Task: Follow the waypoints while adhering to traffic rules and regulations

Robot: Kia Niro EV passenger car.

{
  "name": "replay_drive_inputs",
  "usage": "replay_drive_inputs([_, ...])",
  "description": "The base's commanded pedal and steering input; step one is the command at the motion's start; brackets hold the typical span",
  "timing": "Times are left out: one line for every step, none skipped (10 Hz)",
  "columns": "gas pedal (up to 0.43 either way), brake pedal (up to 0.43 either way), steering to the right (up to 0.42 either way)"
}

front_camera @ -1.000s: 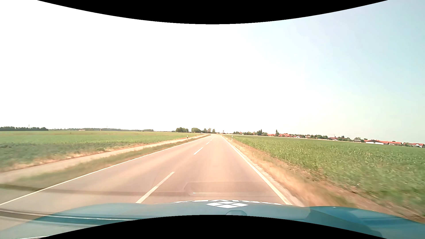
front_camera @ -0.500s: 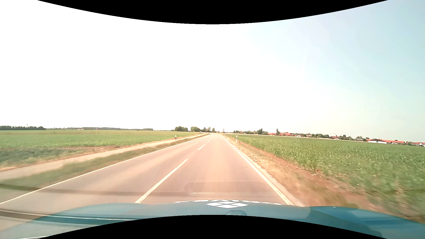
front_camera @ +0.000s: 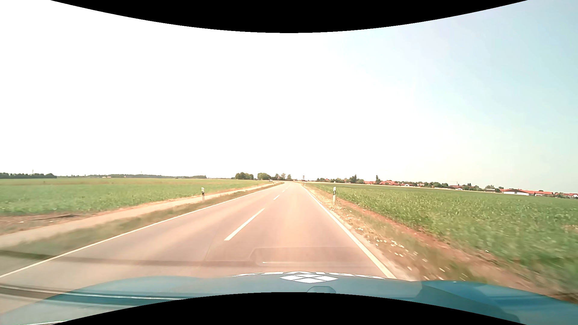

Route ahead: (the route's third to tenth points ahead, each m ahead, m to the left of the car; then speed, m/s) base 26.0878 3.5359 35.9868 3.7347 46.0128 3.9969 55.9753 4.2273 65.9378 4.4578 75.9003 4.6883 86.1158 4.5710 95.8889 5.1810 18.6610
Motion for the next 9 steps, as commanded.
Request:
replay_drive_inputs([0.189,0.0,0.001])
replay_drive_inputs([0.189,0.0,0.001])
replay_drive_inputs([0.189,0.0,0.0])
replay_drive_inputs([0.189,0.0,-0.001])
replay_drive_inputs([0.189,0.0,-0.003])
replay_drive_inputs([0.189,0.0,-0.003])
replay_drive_inputs([0.189,0.0,-0.002])
replay_drive_inputs([0.189,0.0,-0.002])
replay_drive_inputs([0.189,0.0,-0.002])
